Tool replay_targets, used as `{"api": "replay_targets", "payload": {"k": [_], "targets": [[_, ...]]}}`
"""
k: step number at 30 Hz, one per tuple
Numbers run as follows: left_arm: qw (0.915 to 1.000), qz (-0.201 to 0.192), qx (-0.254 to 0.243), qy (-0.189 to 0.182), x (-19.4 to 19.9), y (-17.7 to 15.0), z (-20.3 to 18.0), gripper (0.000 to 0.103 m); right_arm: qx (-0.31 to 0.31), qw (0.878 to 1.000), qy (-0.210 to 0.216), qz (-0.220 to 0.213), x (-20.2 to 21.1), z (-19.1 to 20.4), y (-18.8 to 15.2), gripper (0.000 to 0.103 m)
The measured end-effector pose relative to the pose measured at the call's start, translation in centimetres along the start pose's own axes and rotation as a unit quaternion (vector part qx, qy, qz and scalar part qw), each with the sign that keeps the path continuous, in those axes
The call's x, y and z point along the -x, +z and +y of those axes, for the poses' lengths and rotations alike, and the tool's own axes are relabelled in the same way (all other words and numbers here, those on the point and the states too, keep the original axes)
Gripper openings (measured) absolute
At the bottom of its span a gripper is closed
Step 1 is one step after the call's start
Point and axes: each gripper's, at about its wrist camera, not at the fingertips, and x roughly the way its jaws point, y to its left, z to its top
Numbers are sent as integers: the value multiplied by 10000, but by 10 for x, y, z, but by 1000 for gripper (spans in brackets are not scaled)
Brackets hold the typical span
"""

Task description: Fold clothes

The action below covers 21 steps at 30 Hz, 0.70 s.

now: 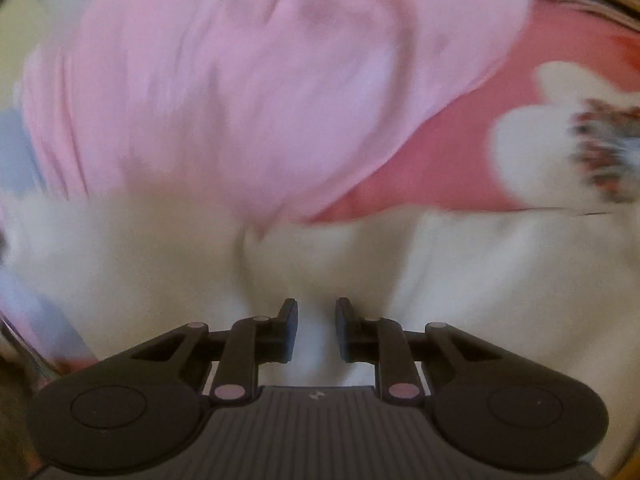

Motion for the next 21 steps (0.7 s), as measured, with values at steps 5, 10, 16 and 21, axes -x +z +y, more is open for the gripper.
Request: {"api": "replay_targets", "payload": {"k": [5,10,16,21], "targets": [[9999,-39,108,45,18,-2,3,96,-453,9967,-347,-570,-28,10,21,19],[9997,-119,141,-171,52,-3,6,96,-1573,9793,-467,-1186,1,-9,28,21],[9901,-161,578,-1267,90,0,-1,96,-2289,9598,826,-1399,95,-21,-14,21],[9685,-26,745,-2377,102,-8,-39,96,-2587,9398,1499,-1657,186,-10,-77,22]]}}
